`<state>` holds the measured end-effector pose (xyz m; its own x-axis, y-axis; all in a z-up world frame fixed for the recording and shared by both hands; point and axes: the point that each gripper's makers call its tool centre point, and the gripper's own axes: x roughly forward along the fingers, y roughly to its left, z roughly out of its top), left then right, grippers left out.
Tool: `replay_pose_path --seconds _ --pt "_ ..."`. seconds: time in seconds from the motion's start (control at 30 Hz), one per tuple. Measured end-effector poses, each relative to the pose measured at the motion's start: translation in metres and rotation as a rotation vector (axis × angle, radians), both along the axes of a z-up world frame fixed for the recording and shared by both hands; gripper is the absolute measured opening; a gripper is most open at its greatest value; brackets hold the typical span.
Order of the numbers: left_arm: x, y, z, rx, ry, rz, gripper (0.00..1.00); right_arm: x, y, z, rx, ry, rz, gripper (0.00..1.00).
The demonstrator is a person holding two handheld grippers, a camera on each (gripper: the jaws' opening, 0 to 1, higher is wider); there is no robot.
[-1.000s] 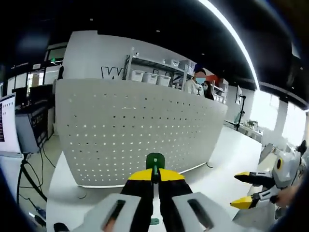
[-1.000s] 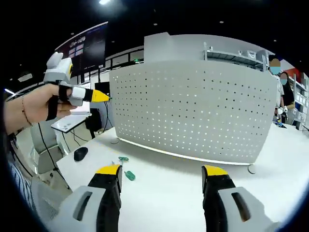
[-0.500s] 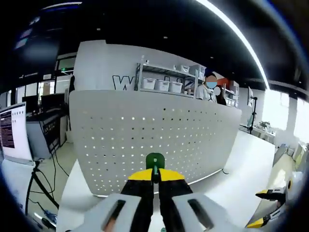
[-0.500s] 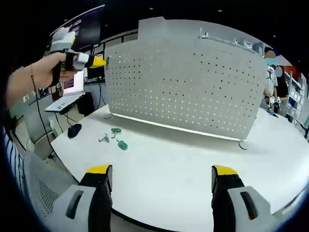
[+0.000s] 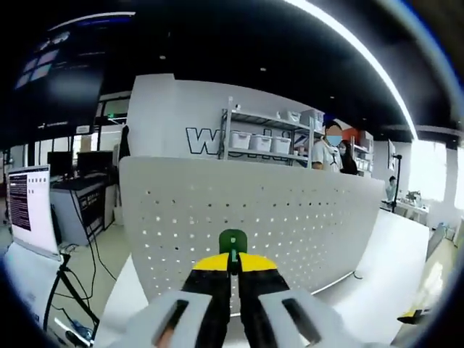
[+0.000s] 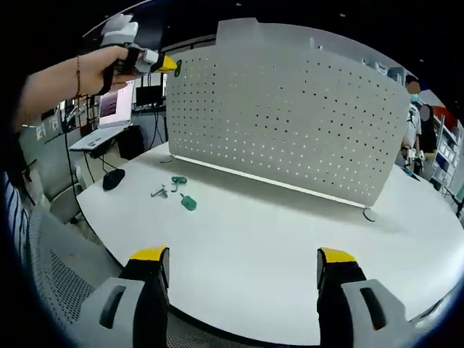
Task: Insert the hook assembly into the mounting plate slot until the hook locks in place.
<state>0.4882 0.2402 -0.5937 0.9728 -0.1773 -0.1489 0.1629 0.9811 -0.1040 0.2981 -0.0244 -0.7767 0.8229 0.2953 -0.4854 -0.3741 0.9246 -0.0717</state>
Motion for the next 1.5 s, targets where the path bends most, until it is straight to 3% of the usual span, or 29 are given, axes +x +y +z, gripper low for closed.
replay_pose_path --seconds 0.17,0.97,1.23,1.5 --pt "0.013 0.0 0.002 0.005 -0.021 0.008 0.01 0.0 0.005 -0.002 -0.037 -0.015 0.022 0.8" --pt "0.067 0.014 0.03 0.02 -0.082 0.082 0.01 0.002 0.006 -0.003 -0.039 -0.013 0.029 0.78" --pt "0.074 0.016 0.041 0.067 -0.124 0.121 0.01 0.002 0.006 -0.005 -0.036 -0.004 0.027 0.76" --pt "0.079 0.016 0.042 0.046 -0.125 0.151 0.01 0.002 0.005 -0.005 -0.031 0.001 0.02 0.73"
